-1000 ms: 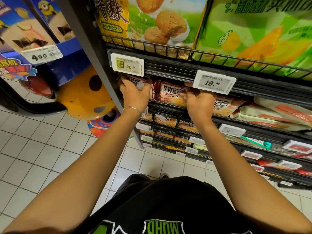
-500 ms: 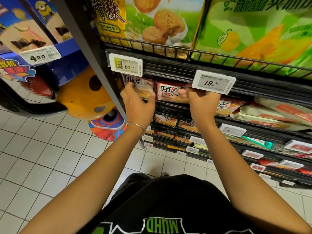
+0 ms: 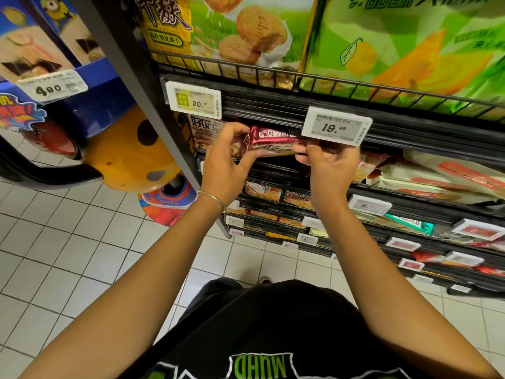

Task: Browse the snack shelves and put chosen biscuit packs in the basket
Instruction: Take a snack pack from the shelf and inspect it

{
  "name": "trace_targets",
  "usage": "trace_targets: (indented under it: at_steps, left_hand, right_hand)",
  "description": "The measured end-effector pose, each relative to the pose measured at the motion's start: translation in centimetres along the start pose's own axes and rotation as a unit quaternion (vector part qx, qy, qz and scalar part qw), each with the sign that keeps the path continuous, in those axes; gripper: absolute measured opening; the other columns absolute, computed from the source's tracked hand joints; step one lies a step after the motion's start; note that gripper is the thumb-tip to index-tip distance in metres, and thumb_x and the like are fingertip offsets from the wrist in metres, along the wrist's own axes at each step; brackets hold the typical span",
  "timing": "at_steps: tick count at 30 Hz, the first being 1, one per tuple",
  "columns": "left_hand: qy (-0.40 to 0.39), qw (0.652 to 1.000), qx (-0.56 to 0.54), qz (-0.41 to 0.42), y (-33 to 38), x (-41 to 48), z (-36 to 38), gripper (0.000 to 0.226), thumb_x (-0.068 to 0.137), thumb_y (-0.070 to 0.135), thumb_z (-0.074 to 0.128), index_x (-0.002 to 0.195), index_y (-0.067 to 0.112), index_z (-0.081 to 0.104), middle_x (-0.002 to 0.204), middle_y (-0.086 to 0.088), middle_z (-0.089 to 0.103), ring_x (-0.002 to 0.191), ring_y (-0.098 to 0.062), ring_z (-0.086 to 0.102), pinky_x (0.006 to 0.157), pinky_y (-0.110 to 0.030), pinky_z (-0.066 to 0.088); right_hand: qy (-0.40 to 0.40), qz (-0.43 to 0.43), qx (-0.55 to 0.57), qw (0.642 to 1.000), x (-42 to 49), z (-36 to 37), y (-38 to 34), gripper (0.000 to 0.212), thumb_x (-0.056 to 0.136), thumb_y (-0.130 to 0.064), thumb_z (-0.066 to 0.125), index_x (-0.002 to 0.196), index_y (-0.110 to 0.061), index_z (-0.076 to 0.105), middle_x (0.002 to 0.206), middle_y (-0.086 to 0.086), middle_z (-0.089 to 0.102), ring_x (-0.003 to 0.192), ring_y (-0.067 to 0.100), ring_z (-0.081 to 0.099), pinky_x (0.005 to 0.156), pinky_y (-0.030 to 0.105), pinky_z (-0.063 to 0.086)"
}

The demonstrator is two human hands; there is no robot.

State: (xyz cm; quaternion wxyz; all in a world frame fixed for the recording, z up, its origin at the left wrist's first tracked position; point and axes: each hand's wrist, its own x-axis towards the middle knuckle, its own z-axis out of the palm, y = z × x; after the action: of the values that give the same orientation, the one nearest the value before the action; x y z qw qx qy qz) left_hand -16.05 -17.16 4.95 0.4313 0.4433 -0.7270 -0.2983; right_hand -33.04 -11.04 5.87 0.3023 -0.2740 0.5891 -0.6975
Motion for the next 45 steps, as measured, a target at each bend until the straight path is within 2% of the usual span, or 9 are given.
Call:
trace_targets:
  at_steps: [4,9,15,19,22,27,35,38,45]
  left_hand:
    - [0.053,0.998,-0.037,-0.009,0.3,-0.9,-0.3,0.032,0.096,0.02,0.07,0.123,0.009,0.056,0.111,0.018,0.064,0.105,-0.006,0.066,0.085,-0.019,0.053]
    - [0.065,0.985,-0.125,-0.103,0.1,-1.9,-0.6,0.02,0.101,0.013,0.064,0.118,0.004,0.059,0.108,0.002,0.069,0.103,-0.01,0.068,0.088,-0.026,0.057]
    - [0.061,0.937,-0.244,-0.244,-0.1,-3.8,-0.2,0.011,0.103,0.012,0.061,0.113,0.01,0.063,0.11,-0.004,0.076,0.106,-0.018,0.073,0.089,-0.037,0.061]
    - [0.045,0.927,-0.24,-0.286,-0.1,-5.1,-0.7,0.014,0.104,0.018,0.059,0.113,0.01,0.065,0.101,0.002,0.079,0.099,-0.016,0.075,0.081,-0.031,0.062]
    - [0.035,0.927,-0.215,-0.306,-0.2,-6.1,-1.2,0.025,0.106,0.024,0.056,0.119,0.003,0.063,0.113,-0.017,0.075,0.107,-0.031,0.072,0.093,-0.048,0.06]
    - [0.012,0.906,-0.211,-0.368,-0.4,-7.9,-1.9,0.042,0.11,0.038,0.041,0.124,0.004,0.061,0.119,-0.012,0.073,0.112,-0.025,0.071,0.099,-0.054,0.056]
    - [0.036,0.956,-0.111,-0.27,-2.0,-10.4,-4.7,0.029,0.11,0.018,0.046,0.092,0.01,0.067,0.089,-0.006,0.071,0.084,-0.017,0.067,0.073,-0.036,0.055]
    - [0.028,0.971,-0.083,-0.223,-2.3,-10.8,-6.5,0.032,0.109,0.02,0.044,0.094,0.003,0.067,0.091,-0.013,0.071,0.089,-0.03,0.068,0.077,-0.048,0.058]
    - [-0.007,0.982,-0.12,-0.143,-2.2,-12.5,-10.4,0.012,0.107,0.015,0.046,0.11,0.017,0.058,0.105,-0.01,0.07,0.1,-0.025,0.069,0.084,-0.052,0.058]
  right_hand:
    - [0.071,0.002,0.016,0.997,-0.5,-1.0,0.7,0.039,0.092,0.011,0.057,0.109,-0.023,0.048,0.111,-0.013,0.068,0.082,0.006,0.074,0.063,0.026,0.061]
    - [0.054,0.003,-0.03,0.998,-0.2,-1.9,1.2,0.028,0.093,0.005,0.057,0.101,-0.021,0.051,0.069,-0.03,0.064,0.065,-0.007,0.057,0.067,0.017,0.05]
    - [-0.008,0.019,-0.015,1.0,-1.8,-1.4,1.3,0.008,0.108,-0.022,0.049,0.114,-0.021,0.054,0.125,0.007,0.065,0.102,0.014,0.071,0.078,0.031,0.061]
    - [-0.097,0.013,-0.102,0.99,-3.4,-1.9,2.8,0.015,0.105,-0.016,0.056,0.11,-0.01,0.069,0.104,-0.004,0.07,0.095,0.011,0.066,0.08,0.031,0.056]
    - [-0.098,0.013,-0.124,0.987,-4.4,-2.2,3.6,0.011,0.103,-0.01,0.059,0.102,-0.016,0.069,0.091,-0.012,0.068,0.082,-0.001,0.062,0.075,0.019,0.051]
    - [-0.095,0.04,-0.149,0.983,-6.0,-3.1,4.8,0.022,0.101,-0.003,0.059,0.09,-0.02,0.066,0.076,-0.015,0.066,0.068,-0.001,0.06,0.065,0.02,0.05]
    - [-0.099,0.052,-0.185,0.976,-9.3,-2.9,4.4,0.031,0.1,0.0,0.056,0.084,-0.026,0.062,0.08,-0.006,0.06,0.072,0.003,0.056,0.068,0.027,0.047]
    - [-0.119,0.056,-0.198,0.971,-10.9,-2.1,3.3,0.026,0.101,-0.005,0.054,0.087,-0.026,0.06,0.09,0.001,0.06,0.086,0.022,0.058,0.078,0.047,0.052]
    - [-0.14,-0.033,-0.26,0.955,-14.3,-0.8,0.6,0.02,0.109,-0.016,0.045,0.093,-0.006,0.053,0.089,0.005,0.055,0.082,0.023,0.054,0.072,0.045,0.047]
